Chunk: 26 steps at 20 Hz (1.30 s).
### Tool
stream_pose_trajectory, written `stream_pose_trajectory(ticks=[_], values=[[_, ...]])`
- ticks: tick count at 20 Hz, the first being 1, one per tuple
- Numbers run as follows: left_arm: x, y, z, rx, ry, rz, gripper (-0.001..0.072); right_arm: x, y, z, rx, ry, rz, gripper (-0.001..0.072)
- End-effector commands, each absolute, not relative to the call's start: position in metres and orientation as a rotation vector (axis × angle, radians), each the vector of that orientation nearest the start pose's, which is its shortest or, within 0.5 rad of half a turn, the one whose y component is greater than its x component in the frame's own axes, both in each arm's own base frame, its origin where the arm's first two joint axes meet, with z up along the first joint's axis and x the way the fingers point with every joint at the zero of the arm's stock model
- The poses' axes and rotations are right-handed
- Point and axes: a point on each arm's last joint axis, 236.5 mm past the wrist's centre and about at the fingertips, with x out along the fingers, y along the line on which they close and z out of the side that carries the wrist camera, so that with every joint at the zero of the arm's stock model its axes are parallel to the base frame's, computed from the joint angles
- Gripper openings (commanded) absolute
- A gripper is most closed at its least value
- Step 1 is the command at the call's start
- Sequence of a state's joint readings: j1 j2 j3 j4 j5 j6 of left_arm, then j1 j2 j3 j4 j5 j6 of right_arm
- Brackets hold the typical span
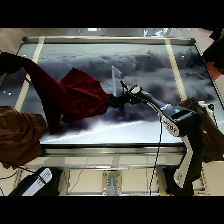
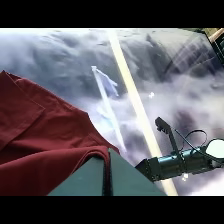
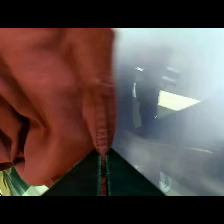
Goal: Fold the shirts.
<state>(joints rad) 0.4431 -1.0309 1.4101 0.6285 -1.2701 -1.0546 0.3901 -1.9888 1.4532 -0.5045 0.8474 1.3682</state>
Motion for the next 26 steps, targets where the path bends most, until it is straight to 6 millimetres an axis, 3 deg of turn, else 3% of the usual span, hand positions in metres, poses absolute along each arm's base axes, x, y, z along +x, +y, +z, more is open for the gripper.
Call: stream_pose_trajectory(ticks=[1, 3, 4, 6, 8, 10, 13, 15, 17, 19, 21, 23, 26], values=[[0.388, -0.018, 0.277, -0.280, 0.522, -0.464, 0.0008, 0.444, 0.356, -0.092, 0.760, 1.346, 0.649, 0.0016], [0.390, -0.014, 0.279, -0.257, 0.503, -0.454, 0.0008, 0.449, 0.364, -0.038, 0.688, 1.277, 0.809, 0.0015], [0.390, -0.008, 0.281, -0.258, 0.493, -0.437, 0.0008, 0.446, 0.363, 0.000, 0.630, 1.247, 0.902, 0.0015], [0.383, 0.004, 0.291, -0.251, 0.467, -0.397, 0.0008, 0.423, 0.343, 0.078, 0.449, 1.204, 1.050, 0.0014], [0.366, 0.008, 0.314, -0.214, 0.405, -0.356, 0.0008, 0.383, 0.308, 0.152, 0.219, 1.159, 1.089, 0.0015], [0.344, 0.003, 0.348, -0.156, 0.303, -0.313, 0.0007, 0.347, 0.264, 0.221, 0.029, 1.055, 0.978, 0.0015], [0.308, -0.007, 0.391, -0.031, 0.188, -0.249, 0.0008, 0.286, 0.204, 0.339, -0.069, 0.738, 0.797, 0.0015], [0.282, 0.010, 0.413, 0.062, 0.172, -0.095, 0.0007, 0.234, 0.163, 0.412, -0.075, 0.481, 0.682, 0.0014], [0.256, 0.034, 0.444, 0.122, 0.133, 0.078, 0.0006, 0.194, 0.123, 0.456, -0.048, 0.298, 0.562, 0.0012], [0.236, 0.025, 0.480, 0.166, 0.057, 0.100, 0.0006, 0.172, 0.094, 0.465, -0.029, 0.252, 0.467, 0.0011], [0.242, 0.005, 0.485, 0.162, 0.047, 0.009, 0.0006, 0.176, 0.076, 0.451, -0.050, 0.310, 0.389, 0.0011], [0.274, 0.004, 0.449, 0.096, 0.188, -0.057, 0.0005, 0.209, 0.059, 0.421, -0.092, 0.423, 0.277, 0.0011], [0.348, 0.028, 0.358, -0.047, 0.507, -0.089, 0.0006, 0.280, 0.036, 0.356, -0.244, 0.638, 0.114, 0.0011]])
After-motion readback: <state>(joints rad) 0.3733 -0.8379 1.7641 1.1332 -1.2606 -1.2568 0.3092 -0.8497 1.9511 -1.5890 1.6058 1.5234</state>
